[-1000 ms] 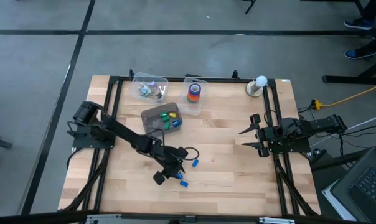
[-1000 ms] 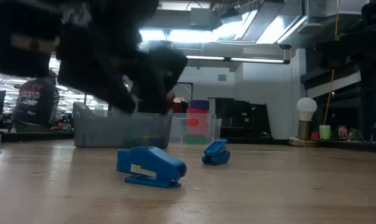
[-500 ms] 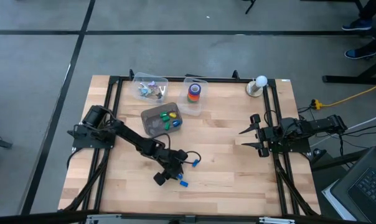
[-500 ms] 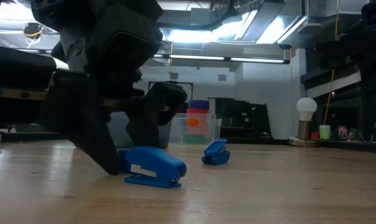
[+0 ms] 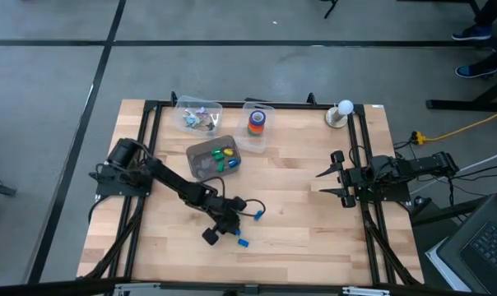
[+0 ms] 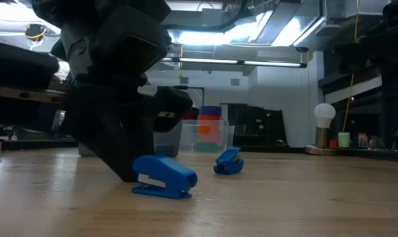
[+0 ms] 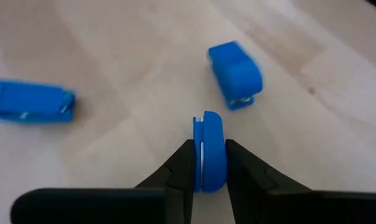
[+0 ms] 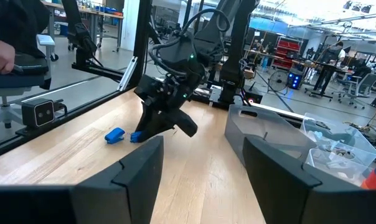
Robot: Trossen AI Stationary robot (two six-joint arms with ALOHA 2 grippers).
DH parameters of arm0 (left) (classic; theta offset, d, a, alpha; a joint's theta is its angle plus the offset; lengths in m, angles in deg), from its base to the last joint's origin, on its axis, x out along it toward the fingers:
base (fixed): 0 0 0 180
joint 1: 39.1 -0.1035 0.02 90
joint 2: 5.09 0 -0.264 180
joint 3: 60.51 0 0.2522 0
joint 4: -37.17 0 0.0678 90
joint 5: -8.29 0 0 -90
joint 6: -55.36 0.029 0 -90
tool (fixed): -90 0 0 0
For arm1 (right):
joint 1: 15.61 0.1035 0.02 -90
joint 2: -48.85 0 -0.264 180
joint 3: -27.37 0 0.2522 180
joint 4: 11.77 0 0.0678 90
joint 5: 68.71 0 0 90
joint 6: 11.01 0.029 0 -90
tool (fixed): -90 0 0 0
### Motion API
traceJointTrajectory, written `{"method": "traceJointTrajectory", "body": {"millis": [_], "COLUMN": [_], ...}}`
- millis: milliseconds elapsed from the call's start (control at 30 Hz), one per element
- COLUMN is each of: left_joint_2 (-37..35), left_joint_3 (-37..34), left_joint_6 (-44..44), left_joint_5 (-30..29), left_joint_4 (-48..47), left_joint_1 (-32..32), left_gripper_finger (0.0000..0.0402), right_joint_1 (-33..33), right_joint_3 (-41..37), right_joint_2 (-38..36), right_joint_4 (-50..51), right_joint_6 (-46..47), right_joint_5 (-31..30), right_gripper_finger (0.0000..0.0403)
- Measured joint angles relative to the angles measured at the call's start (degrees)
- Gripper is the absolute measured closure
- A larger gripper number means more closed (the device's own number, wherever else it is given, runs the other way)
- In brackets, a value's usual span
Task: Pick and place Stapler, Stapler remover, tape
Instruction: Put the blue stapler into the black bin
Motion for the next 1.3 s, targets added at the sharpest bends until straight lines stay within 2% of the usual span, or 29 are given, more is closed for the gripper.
{"method": "traceJointTrajectory", "body": {"millis": [133,433,533,800,1033,1300], "left_joint_2": [-2.28,-12.25,-16.38,-27.54,-36.38,-41.26], "left_joint_3": [-0.17,-0.37,-0.35,-0.28,-0.26,-0.22], "left_joint_6": [0.01,0.42,-0.79,-1.97,-4.09,-4.94], "left_joint_5": [-2.92,-16.24,-21.05,-34.05,-42.89,-52.31], "left_joint_4": [-3.50,-15.95,-17.46,-16.44,-16.10,-16.59], "left_joint_1": [-1.56,-8.09,-10.53,-14.95,-17.01,-17.02], "left_gripper_finger": [0.0340,0.0340,0.0340,0.0340,0.0340,0.0340], "right_joint_1": [0.00,0.00,0.00,0.00,0.00,0.01], "right_joint_3": [-0.01,0.00,0.00,-0.01,-0.02,-0.02], "right_joint_2": [-0.02,-0.02,0.00,-0.02,-0.02,-0.02], "right_joint_4": [0.00,0.00,0.00,0.03,0.02,0.00], "right_joint_6": [0.00,0.00,0.00,0.00,0.01,0.00], "right_joint_5": [0.00,0.00,0.00,0.00,0.00,0.00], "right_gripper_finger": [0.0178,0.0178,0.0178,0.0178,0.0178,0.0178]}}
